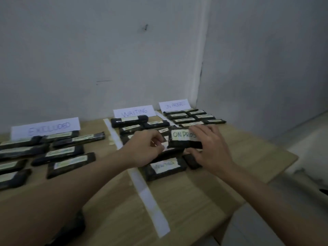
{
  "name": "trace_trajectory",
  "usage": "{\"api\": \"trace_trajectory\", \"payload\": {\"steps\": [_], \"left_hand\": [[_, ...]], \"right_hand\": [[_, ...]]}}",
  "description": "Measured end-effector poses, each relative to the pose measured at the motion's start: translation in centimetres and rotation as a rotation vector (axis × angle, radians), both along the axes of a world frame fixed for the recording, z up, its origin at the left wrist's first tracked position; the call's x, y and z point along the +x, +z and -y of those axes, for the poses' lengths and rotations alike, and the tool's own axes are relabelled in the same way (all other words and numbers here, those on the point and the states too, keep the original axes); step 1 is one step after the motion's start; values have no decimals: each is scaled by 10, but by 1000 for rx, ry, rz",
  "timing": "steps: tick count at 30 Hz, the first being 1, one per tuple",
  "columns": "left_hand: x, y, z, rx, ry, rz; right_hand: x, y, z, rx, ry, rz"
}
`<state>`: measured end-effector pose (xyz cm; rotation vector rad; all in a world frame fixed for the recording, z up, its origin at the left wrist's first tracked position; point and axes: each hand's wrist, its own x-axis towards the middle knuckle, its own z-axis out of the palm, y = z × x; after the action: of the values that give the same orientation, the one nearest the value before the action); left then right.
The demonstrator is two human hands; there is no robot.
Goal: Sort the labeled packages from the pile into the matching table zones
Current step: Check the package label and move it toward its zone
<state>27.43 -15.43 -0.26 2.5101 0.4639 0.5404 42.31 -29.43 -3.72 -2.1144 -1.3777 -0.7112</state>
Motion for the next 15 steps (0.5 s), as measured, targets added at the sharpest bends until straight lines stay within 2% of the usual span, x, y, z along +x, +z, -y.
{"api": "trace_trajectory", "payload": {"steps": [5, 9, 15], "left_hand": [[74, -11, 33, 297, -184, -108], [126, -25, 53, 531, -285, -169], [185, -35, 52, 616, -356, -234]], "right_hand": [[87, -6, 31, -61, -182, -128], [161, -7, 39, -225, -285, -185], [246, -13, 24, -427, -339, -259]]}}
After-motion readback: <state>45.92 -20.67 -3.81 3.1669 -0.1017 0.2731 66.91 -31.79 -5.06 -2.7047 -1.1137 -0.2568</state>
